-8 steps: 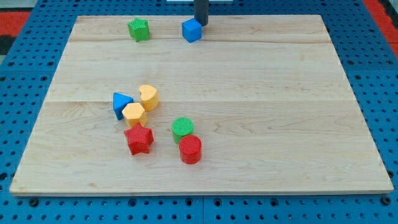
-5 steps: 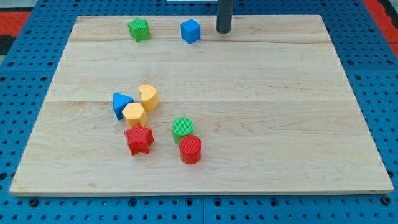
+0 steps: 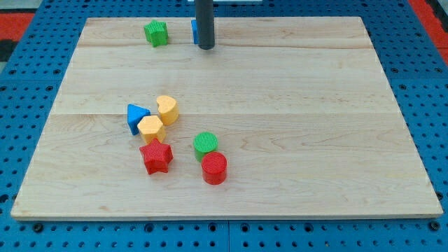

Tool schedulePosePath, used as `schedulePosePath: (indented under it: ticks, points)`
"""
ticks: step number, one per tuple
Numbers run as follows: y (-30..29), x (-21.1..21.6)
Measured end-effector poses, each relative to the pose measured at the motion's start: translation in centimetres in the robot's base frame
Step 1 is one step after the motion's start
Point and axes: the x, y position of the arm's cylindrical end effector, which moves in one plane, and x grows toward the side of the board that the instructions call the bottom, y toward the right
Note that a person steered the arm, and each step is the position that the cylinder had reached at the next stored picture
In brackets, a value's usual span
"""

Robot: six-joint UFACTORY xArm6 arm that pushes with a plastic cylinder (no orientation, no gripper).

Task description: Push the blue cube left and a bit down

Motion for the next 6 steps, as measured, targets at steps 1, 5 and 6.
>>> schedulePosePath:
  ticks: [1,5,6]
  points:
    - [2.7,0.1]
    - [0.9,-8.5]
    - [0.2,-8.5]
